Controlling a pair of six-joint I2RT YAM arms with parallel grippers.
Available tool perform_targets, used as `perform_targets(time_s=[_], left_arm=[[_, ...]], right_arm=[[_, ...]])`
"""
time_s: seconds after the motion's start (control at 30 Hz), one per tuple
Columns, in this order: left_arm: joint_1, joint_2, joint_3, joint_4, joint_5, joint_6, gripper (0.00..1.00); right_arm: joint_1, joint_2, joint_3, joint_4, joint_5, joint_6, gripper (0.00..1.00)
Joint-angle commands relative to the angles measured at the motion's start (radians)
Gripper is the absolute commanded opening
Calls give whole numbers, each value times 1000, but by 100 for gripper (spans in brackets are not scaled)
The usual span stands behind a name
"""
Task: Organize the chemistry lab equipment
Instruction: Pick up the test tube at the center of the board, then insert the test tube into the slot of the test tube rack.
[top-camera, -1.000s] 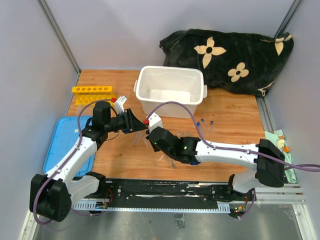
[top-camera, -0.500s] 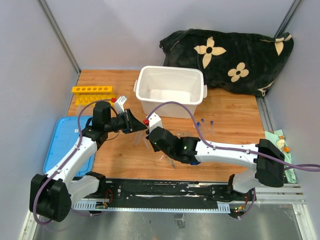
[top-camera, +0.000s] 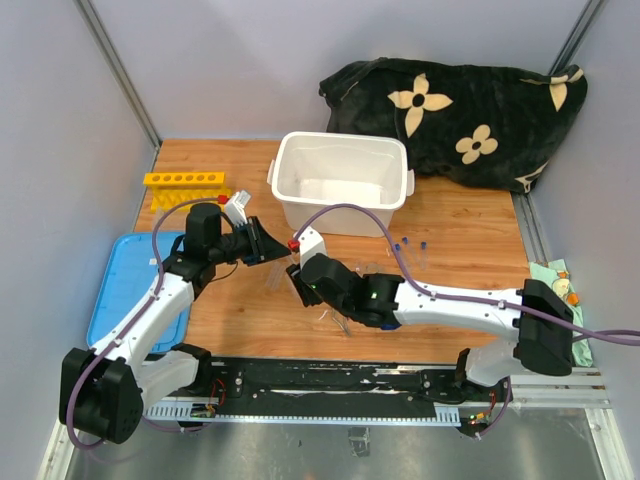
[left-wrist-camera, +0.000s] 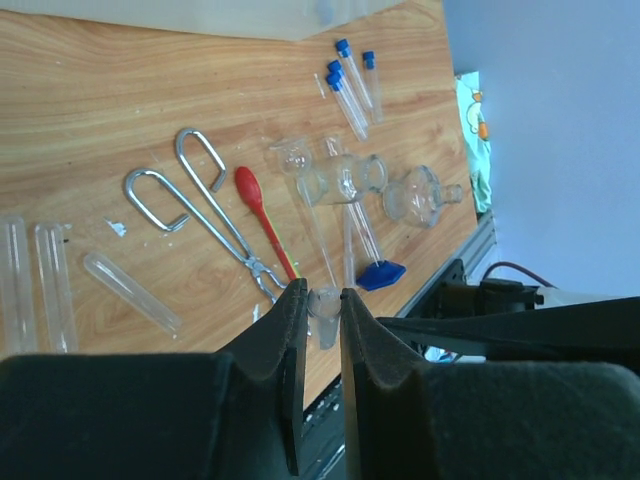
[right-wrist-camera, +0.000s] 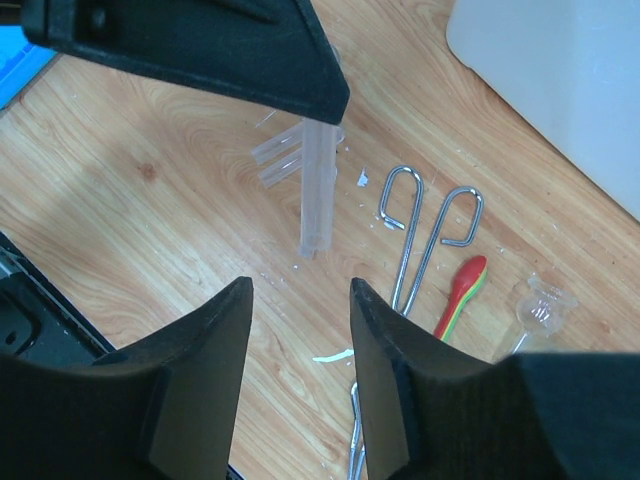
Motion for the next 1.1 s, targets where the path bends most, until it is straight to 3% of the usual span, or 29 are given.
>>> perform_targets(time_s=[0.0,0.27,0.6,0.77,1.07], left_arm=[[2,2,58,-48,-86,63,0],[1,-8,194,-210,-356,186,0],[3,13,346,-239,-819,355,0],[32,127,411,-205,-882,415,0],[211,336,494,-177,-857,390,0]], right_arm=[[17,-53,-13,-51,-6,6,45],[29,-199,-86,-142,59,32,45],[29,-398,-193,-279,207,67,44],[29,-473,-220,-304,270,55,45],[29,-556,-249,-370,315,78,45]])
